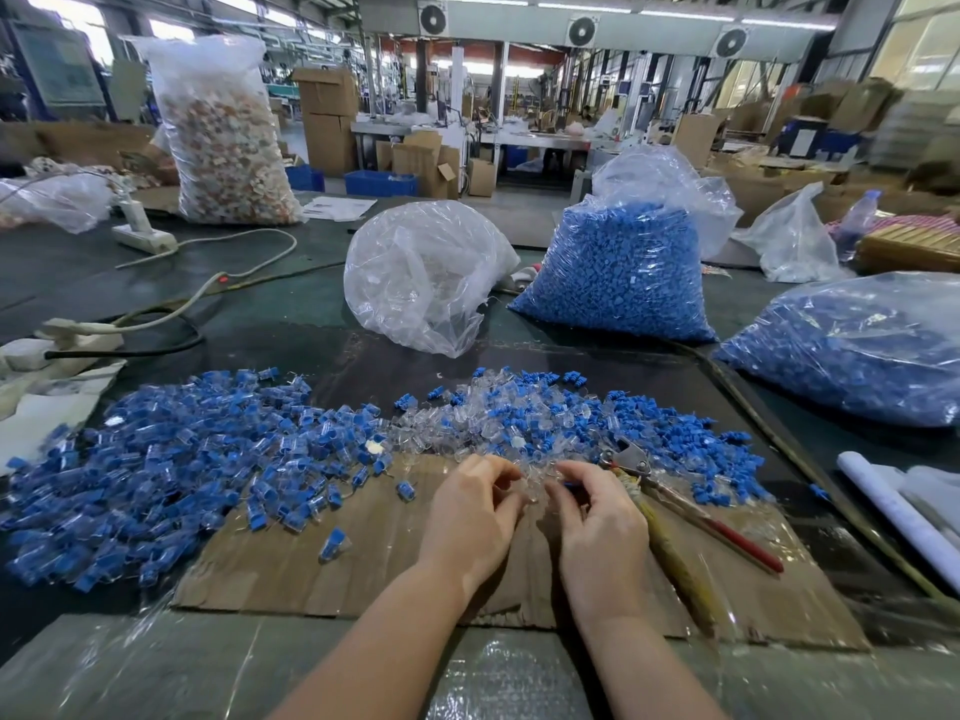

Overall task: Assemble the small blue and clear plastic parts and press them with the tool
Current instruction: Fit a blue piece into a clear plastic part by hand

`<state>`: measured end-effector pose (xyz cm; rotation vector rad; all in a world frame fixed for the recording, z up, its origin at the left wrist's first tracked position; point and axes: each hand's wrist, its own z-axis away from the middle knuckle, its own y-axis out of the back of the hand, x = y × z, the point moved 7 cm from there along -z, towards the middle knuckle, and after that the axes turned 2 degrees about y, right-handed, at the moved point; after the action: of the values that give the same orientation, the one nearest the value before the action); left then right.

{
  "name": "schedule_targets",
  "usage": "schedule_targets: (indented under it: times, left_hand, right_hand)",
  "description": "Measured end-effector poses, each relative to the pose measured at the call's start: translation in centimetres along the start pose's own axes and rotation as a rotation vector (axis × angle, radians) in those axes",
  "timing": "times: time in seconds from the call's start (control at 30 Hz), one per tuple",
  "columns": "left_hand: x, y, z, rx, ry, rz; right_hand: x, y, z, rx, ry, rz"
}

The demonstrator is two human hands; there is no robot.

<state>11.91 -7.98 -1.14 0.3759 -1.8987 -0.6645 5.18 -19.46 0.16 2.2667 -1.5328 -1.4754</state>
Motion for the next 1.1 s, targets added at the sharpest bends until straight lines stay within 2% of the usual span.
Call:
schedule_targets:
  times: [0.13,0.3,0.43,0.67,1.1]
  left_hand:
    - [0.2,-0.5,0.1,-0.057,-0.019,-0.029]
    - [0.0,-0.7,0.1,-0.065,-0.008,-0.070]
    - [-0.3,-0.4,0.2,-0.050,0.052,0.019]
    - [-0.8,0.0,0.4,-0.060,0.153,0.186]
    - [-0.4,1.0,0.5,-0.047,0.146,0.312]
  right_hand:
    - [0.4,0.7,-0.2,0.069,-0.039,-0.069]
    - [0.4,0.5,-0.2,0.039,-0.034,-0.057]
    - [-0.1,0.8,-0.1,0.056,0.008,-0.021]
    - [-0.4,-0.1,0.2,-0.080,0.029,0.018]
    - [-0.5,0.1,0.4,-0.049,0.007,-0.004]
